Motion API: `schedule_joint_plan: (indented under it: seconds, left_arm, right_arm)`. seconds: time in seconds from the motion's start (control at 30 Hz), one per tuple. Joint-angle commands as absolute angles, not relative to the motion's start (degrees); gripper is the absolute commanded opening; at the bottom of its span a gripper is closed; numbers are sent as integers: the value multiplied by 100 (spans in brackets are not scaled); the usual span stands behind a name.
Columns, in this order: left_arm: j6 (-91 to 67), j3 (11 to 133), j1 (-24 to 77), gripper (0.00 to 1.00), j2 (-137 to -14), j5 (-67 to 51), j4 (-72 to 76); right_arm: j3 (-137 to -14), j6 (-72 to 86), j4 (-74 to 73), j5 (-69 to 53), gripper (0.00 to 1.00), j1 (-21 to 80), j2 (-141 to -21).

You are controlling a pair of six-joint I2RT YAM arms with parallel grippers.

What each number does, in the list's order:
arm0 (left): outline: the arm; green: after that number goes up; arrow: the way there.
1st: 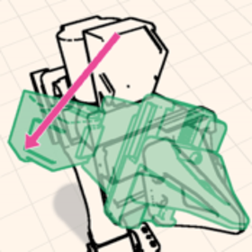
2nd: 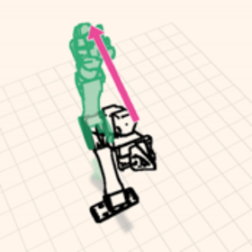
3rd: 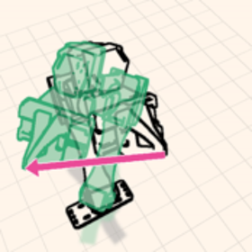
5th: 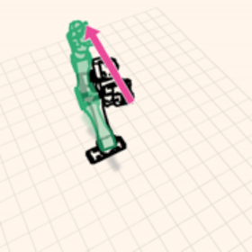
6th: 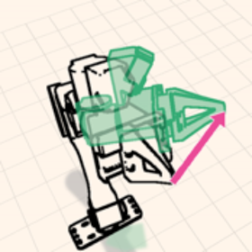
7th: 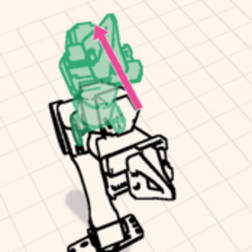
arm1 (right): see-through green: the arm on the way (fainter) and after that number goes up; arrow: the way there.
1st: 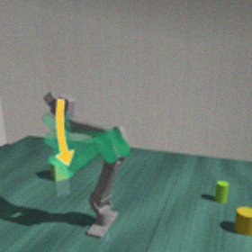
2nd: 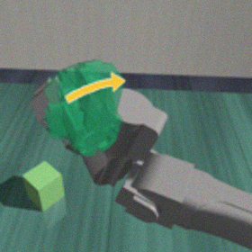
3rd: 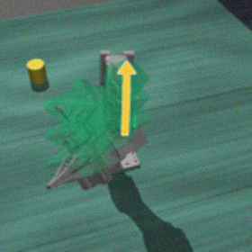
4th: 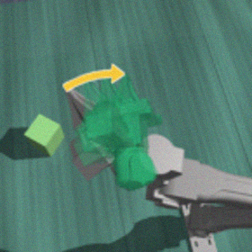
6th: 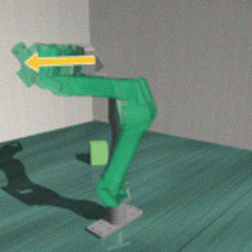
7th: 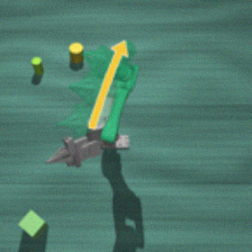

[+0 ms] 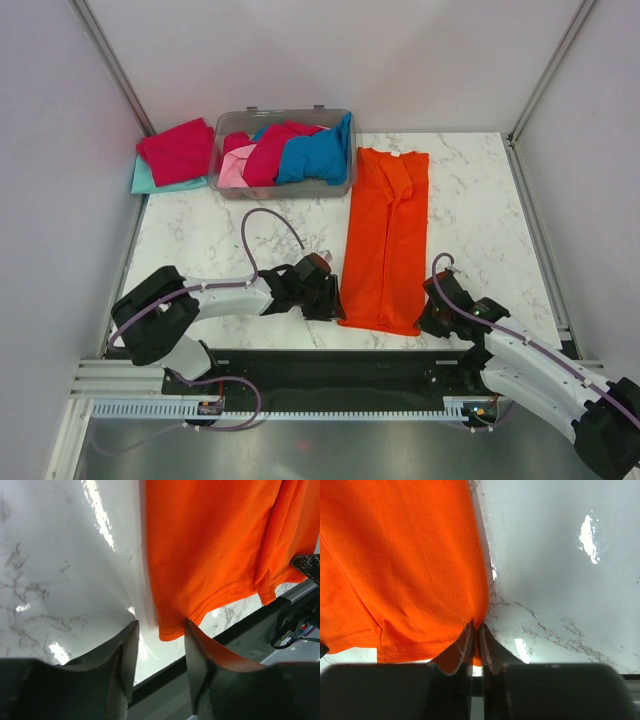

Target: Fold and stack the t-shirts

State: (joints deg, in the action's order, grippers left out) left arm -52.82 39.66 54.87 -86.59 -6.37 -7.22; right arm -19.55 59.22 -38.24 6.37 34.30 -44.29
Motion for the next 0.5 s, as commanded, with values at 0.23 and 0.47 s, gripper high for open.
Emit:
schedule_joint_plan:
  seconds: [0.23, 0.47]
  left_arm:
    - [-5195, 3735, 5493, 9, -8983, -966, 466]
    - [-5519, 3533, 5975, 2, -8219, -871, 124]
  right_arm:
    - [-1925, 5977, -3788, 651, 0, 3480, -4307]
    - [-2267, 6029, -4271, 413, 0, 3586, -3815]
